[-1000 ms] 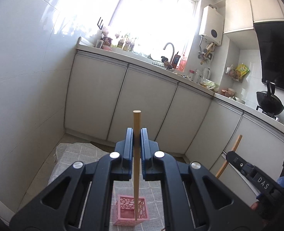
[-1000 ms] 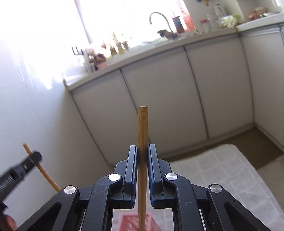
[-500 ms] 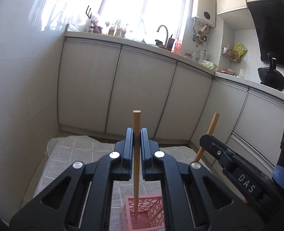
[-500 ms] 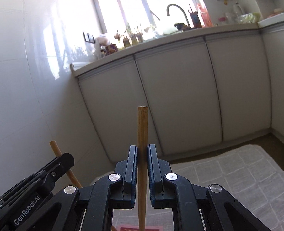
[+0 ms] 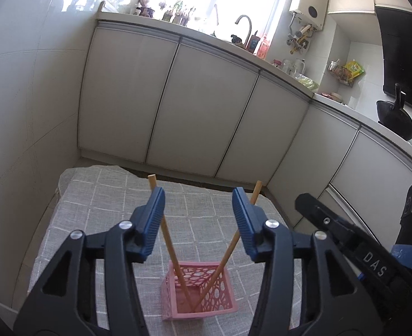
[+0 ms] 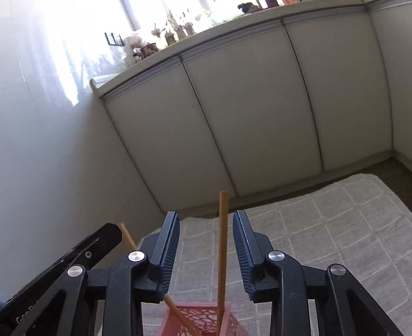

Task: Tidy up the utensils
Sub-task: 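Lift both chopsticks into the pink basket and open both tools, then move both open tools back over the chopstick pile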

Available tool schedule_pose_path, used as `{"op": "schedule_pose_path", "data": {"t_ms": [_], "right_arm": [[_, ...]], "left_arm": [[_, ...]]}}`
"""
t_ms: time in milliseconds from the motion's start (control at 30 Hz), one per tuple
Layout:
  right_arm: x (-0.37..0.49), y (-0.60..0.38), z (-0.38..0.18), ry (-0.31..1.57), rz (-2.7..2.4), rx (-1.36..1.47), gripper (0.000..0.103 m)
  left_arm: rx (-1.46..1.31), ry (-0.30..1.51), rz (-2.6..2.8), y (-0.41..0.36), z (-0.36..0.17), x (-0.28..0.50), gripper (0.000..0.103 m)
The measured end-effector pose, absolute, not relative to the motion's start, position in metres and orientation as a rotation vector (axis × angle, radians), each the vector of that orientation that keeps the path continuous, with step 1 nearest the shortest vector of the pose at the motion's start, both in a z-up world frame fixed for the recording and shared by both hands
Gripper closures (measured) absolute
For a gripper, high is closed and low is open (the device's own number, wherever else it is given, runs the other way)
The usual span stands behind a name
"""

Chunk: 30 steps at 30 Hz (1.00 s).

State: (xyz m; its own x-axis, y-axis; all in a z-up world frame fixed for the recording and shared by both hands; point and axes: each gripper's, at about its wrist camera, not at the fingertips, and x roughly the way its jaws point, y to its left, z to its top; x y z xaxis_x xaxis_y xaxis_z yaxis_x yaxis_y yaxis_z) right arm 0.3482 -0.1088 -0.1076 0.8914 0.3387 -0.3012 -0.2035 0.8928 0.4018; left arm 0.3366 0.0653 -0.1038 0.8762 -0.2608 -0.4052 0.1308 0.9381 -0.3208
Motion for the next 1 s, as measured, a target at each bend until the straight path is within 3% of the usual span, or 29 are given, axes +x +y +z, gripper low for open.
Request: {"op": "schedule_pose_path", "data": {"t_ms": [233, 433, 567, 1000], "right_arm": [[0.303, -0.133, -0.078, 0.426, 0.229, 0.351, 0.044], [0.257, -0.155, -0.067, 0.471, 0.192, 0.319, 0.030], [0.232, -0.171, -0.075, 0.540, 0.161, 0.311, 0.026], [0.183, -0.211, -0.136, 0.843, 0.045, 0.341, 0.022]], "left_arm": [[-0.227, 0.579, -0.134, 0.062, -0.089, 0.300, 0.025], [-0.092, 0.668, -0.069, 0.046, -0.081, 0.265, 0.016], [-0.034, 0.711, -0.053, 0.038, -0.083, 0.237, 0.006], [0.094, 1.084, -0.136, 0.003, -0.160, 0.180, 0.005]]}}
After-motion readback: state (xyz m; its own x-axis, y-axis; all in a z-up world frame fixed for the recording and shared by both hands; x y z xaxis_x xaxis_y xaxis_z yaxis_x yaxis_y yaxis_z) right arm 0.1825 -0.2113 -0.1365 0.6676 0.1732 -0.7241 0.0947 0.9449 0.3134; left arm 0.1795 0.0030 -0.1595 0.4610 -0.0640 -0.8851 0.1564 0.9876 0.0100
